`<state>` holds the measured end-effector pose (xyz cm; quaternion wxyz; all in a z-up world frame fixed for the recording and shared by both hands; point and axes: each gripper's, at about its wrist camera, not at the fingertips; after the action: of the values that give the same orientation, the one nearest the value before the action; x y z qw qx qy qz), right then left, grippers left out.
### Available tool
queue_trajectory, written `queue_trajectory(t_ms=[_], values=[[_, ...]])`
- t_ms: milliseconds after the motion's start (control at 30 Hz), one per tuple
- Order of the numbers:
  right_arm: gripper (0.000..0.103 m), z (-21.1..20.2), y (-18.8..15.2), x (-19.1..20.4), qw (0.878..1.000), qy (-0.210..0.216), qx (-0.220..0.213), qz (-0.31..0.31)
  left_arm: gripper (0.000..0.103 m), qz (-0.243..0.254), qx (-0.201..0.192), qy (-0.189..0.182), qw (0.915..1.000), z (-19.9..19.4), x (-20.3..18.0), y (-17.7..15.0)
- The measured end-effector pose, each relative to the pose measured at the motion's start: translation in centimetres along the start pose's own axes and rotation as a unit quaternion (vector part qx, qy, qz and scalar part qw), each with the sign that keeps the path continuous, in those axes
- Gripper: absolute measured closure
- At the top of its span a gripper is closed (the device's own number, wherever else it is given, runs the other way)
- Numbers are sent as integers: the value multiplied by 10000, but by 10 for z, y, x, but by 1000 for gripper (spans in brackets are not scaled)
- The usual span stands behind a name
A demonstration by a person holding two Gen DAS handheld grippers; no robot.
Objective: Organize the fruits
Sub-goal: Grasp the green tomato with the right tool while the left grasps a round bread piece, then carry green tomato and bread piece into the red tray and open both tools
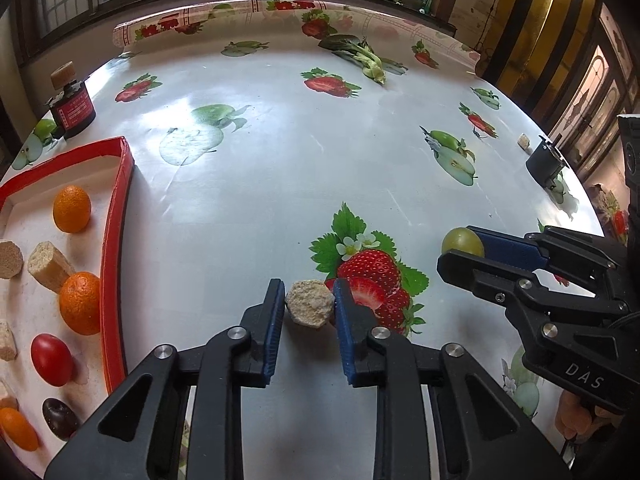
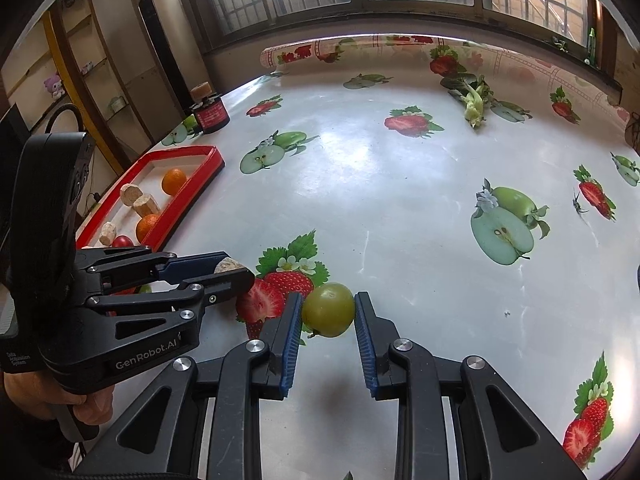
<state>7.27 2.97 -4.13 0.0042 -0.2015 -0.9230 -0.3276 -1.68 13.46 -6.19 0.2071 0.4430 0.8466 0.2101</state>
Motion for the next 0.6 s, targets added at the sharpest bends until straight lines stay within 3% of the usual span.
queue_trajectory(t_ms=[600], values=[[76, -16, 18, 60, 9978, 394, -234, -472, 81, -377, -498, 114, 9980, -78, 46, -28]])
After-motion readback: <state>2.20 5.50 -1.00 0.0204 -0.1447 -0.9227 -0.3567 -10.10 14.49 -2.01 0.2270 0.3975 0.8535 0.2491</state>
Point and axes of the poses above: each gripper's, at about its wrist camera, not at the fingertips, and z roughly the way its jaws point, x to its left, y to its top, and after that the axes turned 2 degrees about -z, right-handed
